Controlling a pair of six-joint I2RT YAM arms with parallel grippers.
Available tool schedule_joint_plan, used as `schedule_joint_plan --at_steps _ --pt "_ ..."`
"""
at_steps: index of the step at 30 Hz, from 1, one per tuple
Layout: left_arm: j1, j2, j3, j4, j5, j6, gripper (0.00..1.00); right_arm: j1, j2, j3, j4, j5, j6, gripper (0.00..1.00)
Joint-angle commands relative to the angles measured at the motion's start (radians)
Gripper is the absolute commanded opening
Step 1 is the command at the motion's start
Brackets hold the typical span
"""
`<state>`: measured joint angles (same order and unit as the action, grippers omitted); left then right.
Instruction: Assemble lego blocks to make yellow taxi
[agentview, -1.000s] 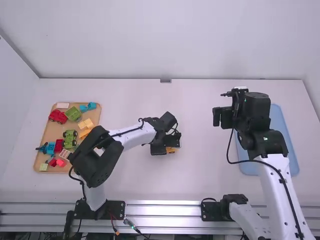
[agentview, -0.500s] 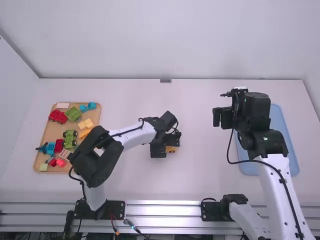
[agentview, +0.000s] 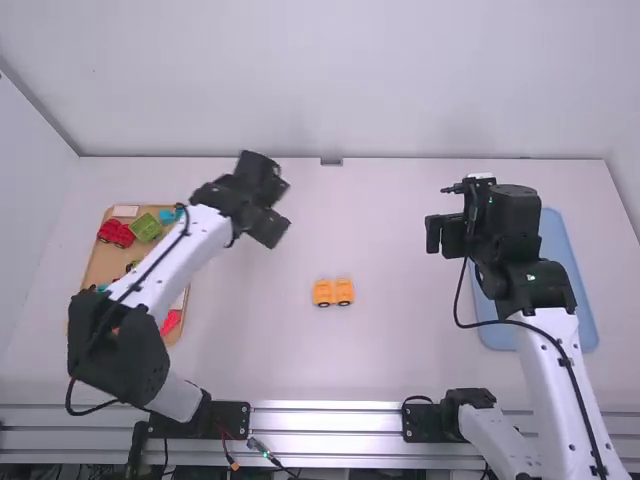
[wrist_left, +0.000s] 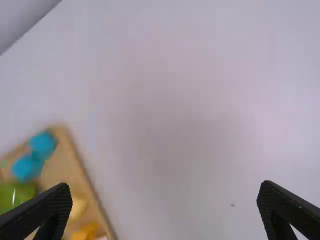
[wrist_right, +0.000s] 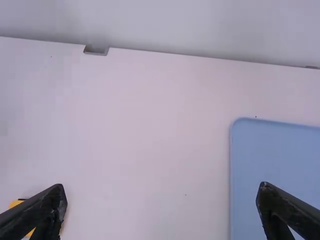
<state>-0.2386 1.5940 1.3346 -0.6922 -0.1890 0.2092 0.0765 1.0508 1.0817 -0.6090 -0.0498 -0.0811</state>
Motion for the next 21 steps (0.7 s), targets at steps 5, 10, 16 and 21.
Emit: schedule_joint_plan --at_steps 5,10,16,21 --pt "0.328 -0.009 -0.002 -0.044 0.155 -0.459 0.99 0.002 -0.011 0.032 0.008 -0.007 0.006 0.99" --pt "0.496 0.046 -0.001 -0.06 0.203 -0.568 0.99 0.002 -0.011 0.032 0.022 -0.007 0.006 0.99" --pt "0.645 0.151 0.001 -0.022 0.229 -0.587 0.93 0.002 0.001 0.032 0.036 -0.039 0.006 0.99" --pt "0.671 0.251 0.077 -0.076 0.174 -0.629 0.85 0.003 0.023 0.032 0.051 -0.058 0.005 0.99"
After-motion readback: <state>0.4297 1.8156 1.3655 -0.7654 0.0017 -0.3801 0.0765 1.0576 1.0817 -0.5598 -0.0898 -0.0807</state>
